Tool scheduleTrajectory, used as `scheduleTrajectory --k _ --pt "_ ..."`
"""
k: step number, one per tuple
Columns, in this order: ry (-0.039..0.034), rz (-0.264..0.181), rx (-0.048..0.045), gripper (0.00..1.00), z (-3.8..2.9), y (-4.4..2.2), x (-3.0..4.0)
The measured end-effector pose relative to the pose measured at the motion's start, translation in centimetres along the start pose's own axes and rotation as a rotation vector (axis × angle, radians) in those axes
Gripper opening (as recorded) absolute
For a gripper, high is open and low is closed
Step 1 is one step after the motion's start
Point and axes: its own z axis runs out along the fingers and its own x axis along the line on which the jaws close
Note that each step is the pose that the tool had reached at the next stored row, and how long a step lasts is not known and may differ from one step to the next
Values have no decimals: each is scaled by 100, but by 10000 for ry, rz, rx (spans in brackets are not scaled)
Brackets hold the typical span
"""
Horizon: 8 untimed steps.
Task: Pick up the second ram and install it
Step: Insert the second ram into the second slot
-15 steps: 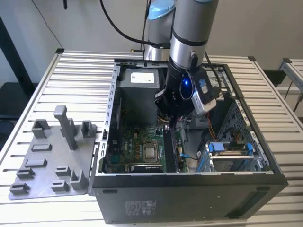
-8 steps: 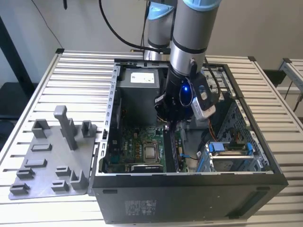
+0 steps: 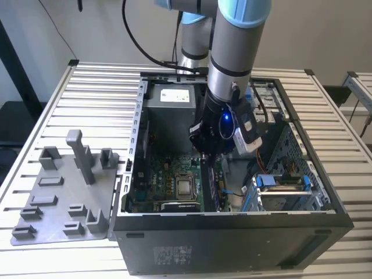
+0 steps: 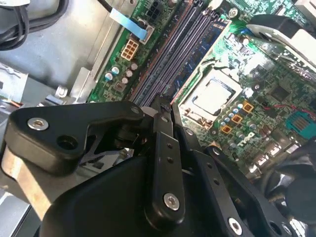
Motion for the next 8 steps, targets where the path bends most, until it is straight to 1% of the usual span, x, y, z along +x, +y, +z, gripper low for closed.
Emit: scheduleTrajectory --k 5,8 --pt "0 11 -1 14 91 -1 11" --pt "-1 66 -2 14 144 -2 38"
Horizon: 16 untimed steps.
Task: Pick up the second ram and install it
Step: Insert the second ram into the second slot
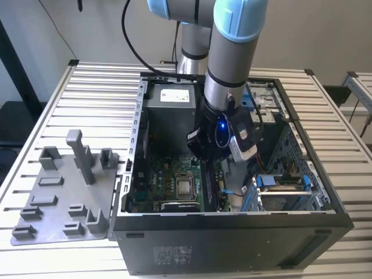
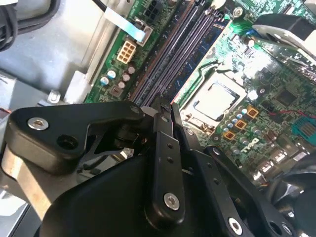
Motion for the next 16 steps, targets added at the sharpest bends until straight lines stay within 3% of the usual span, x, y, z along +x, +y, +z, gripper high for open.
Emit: scheduleTrajectory --k 3,5,16 --pt "-1 108 -5 14 39 0 19" --pt "-1 227 -57 14 54 -2 20" --pt "4 267 -65 14 63 -16 10"
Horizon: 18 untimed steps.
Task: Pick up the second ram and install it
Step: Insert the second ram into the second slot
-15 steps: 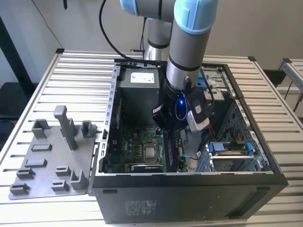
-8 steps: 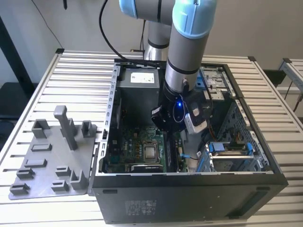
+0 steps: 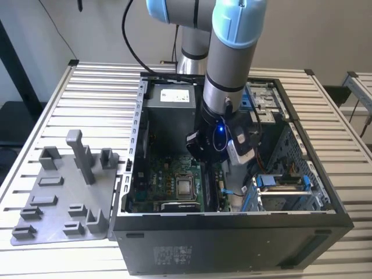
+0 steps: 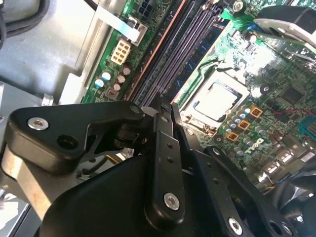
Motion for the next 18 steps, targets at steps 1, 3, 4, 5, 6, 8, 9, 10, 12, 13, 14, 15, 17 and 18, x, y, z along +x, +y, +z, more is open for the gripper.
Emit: scheduleTrajectory --k 1,3,4,5,6,8,9,10,12,13,14,15,17,18 --pt "-1 2 -1 14 4 -2 0" --pt "1 0 0 14 7 -15 -3" --pt "3 1 0 14 11 -22 -4" --pt "2 2 -2 14 18 -23 -4" --pt "3 4 0 14 22 -26 -4" --pt "3 4 -1 14 32 -32 -6" --pt "2 4 -1 14 37 -33 -7" --pt "3 3 0 14 41 -33 -9" --pt "3 2 1 14 45 -34 -16" --pt "3 2 1 14 48 -35 -22" --pt "3 3 -2 14 53 -35 -23" --pt "3 4 1 14 57 -36 -23" --pt "2 4 -1 14 68 -35 -26" --pt "3 5 0 14 73 -36 -26"
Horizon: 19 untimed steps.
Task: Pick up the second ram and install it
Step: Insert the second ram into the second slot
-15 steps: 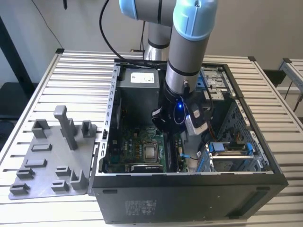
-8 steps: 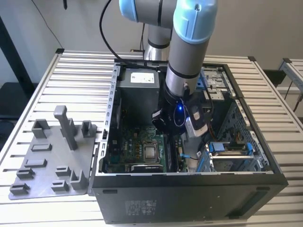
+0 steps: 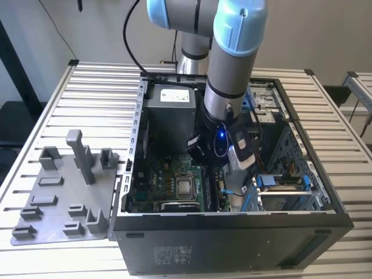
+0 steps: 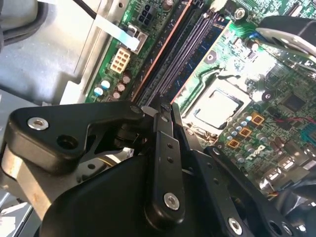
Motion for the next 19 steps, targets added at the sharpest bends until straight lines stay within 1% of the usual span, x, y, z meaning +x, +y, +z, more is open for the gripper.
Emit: scheduleTrajectory --k 13,19 --pt "0 -2 2 14 26 -1 -9" --pt "0 -1 1 14 52 -1 -10"
